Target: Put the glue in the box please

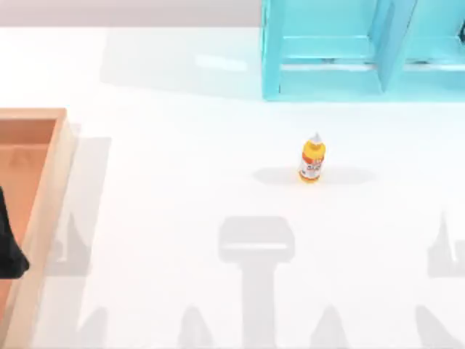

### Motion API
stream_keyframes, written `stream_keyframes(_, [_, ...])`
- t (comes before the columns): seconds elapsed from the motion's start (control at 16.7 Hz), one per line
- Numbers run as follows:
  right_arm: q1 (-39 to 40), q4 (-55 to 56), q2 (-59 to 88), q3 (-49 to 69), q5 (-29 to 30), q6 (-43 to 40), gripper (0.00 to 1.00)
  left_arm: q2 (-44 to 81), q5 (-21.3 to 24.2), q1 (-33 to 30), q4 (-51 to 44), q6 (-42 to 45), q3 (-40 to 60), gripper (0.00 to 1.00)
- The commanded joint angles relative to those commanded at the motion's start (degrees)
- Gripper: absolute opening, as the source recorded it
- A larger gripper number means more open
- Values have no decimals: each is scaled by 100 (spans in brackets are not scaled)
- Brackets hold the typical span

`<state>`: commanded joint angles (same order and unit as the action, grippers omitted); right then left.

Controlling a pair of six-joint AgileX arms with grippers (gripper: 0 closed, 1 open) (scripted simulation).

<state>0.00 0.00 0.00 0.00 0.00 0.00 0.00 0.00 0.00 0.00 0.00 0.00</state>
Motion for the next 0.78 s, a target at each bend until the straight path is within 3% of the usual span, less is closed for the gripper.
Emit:
stream_keyframes(0.36, [0,0,0,0,0,0,100,531,-250,-252,244,-16,242,100])
stream_keyframes(0.78, [0,0,0,0,0,0,100,3271,-1527,-1584,1521,-179,1519,100])
